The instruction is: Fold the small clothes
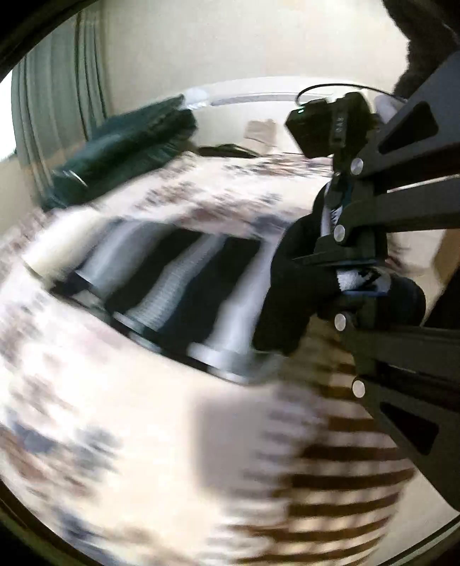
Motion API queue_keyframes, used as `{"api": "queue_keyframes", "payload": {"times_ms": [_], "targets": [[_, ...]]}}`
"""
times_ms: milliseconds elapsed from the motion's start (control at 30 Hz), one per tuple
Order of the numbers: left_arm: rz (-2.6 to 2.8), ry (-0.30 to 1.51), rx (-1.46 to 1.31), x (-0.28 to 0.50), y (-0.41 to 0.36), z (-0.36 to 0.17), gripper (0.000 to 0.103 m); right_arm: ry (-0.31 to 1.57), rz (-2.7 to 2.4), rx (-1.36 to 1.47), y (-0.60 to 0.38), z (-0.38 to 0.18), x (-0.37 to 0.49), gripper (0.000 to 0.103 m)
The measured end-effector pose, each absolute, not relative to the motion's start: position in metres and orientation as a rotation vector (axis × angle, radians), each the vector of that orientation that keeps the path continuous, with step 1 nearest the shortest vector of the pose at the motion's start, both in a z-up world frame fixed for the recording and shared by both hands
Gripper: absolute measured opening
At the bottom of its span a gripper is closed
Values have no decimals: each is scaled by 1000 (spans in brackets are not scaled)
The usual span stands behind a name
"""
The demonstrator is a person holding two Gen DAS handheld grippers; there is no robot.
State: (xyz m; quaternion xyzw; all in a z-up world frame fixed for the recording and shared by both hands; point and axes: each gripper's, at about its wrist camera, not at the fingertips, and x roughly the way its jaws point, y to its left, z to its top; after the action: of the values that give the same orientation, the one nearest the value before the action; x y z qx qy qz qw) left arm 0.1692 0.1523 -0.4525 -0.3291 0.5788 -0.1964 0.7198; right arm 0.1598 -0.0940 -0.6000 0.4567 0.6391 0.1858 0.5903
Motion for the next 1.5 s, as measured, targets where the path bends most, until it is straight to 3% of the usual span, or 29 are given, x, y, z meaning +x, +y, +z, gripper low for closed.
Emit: {"api": "queue_keyframes", "payload": {"times_ms": [167, 367, 833, 967, 1133, 1200, 1300, 1433, 1500], "targets": [[-447, 1119, -631, 259, 128, -414, 7, 1286, 438, 1035, -128, -531, 248, 11], [-443, 1037, -621, 369, 109, -422, 7, 1149, 393, 1004, -177, -495, 348, 11], [-345, 1145, -321, 510, 56, -499, 8, 1173, 192, 785, -220, -531, 509, 11], [-278, 1259, -311, 536, 52, -525, 11, 1212, 146, 747, -222, -546, 542, 13], [-250, 1316, -335, 541, 48, -533, 23, 1251, 95, 661, -215, -550, 561, 21], [-264, 1319, -360, 542, 46, -532, 39, 1243, 85, 637, -211, -548, 562, 36], [-283, 1316, -441, 545, 46, -528, 55, 1233, 63, 571, -204, -540, 560, 45], [-306, 1297, -501, 545, 49, -516, 60, 1225, 38, 499, -195, -530, 556, 57], [-327, 1289, -528, 540, 50, -508, 67, 1224, 20, 438, -189, -523, 550, 64]]}}
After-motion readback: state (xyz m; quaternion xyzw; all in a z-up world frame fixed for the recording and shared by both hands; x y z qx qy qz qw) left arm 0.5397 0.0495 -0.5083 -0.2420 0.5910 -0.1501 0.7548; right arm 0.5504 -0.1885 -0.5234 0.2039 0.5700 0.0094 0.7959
